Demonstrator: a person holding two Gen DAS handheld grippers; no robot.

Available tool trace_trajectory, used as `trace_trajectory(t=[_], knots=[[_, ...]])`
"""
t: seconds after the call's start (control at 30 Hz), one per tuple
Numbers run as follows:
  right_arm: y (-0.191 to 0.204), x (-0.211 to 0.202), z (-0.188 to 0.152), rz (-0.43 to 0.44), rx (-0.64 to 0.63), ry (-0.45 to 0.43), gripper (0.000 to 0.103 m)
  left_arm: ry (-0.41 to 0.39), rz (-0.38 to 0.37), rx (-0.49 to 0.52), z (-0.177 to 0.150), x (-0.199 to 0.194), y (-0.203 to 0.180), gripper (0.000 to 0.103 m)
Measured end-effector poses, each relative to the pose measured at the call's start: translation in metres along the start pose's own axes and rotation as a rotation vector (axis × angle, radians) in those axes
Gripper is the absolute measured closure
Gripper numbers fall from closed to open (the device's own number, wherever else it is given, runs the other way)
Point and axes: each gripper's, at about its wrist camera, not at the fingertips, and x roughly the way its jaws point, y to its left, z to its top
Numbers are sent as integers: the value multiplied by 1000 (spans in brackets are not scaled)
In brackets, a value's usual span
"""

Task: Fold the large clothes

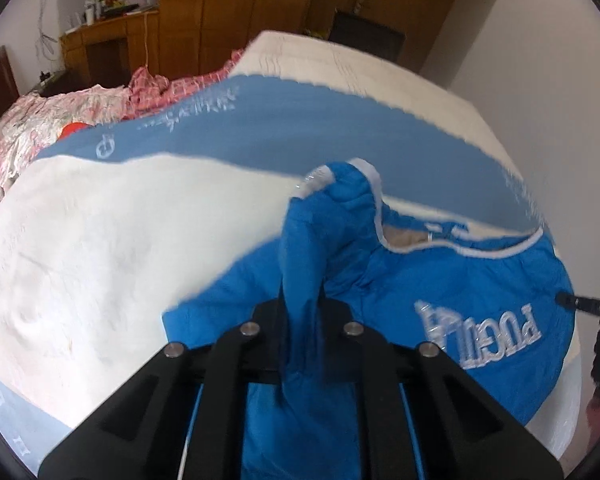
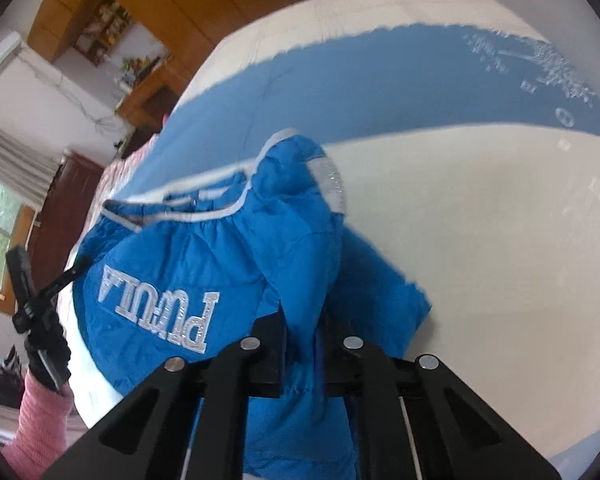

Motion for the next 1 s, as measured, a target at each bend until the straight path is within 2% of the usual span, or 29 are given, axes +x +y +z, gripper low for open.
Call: trace_trajectory(t=[0.13,0.17,0.23,0.33,0.5,0.57,0.63,0.7,0.77,0.87,1.0], knots=[[-13,32,-2,-70,48,44,93,81,65,-7,5,34,2,94],[-20,42,-6,-76,61,60,93,127,71,-22,2,49,8,94],[-30,56,-14,-54,96,68,88,171,52,-48,-6,66,18,90],[-33,64,-23,-51,102,45,88,176,50,-51,-11,76,21,87],[-16,53,-32,-157,40,-3,85,195,98,-54,-9,74,14,83],[-13,30,-36,-191,35,-71,79,177,116,-79,-8,61,17,78],[-5,8,-42,-261,9,-135,68,87,171,-63,-4,34,13,73],[7,-11,-52,-265,-7,-189,68,12,214,-41,-5,10,2,72],[28,-23,-66,-257,-37,-235,68,-35,209,-27,-7,-6,-12,72],[61,-12,-78,-213,-67,-243,68,-59,143,19,-18,-16,-47,72],[94,17,-93,-213,-110,-242,71,-39,133,98,-39,-2,-87,72]])
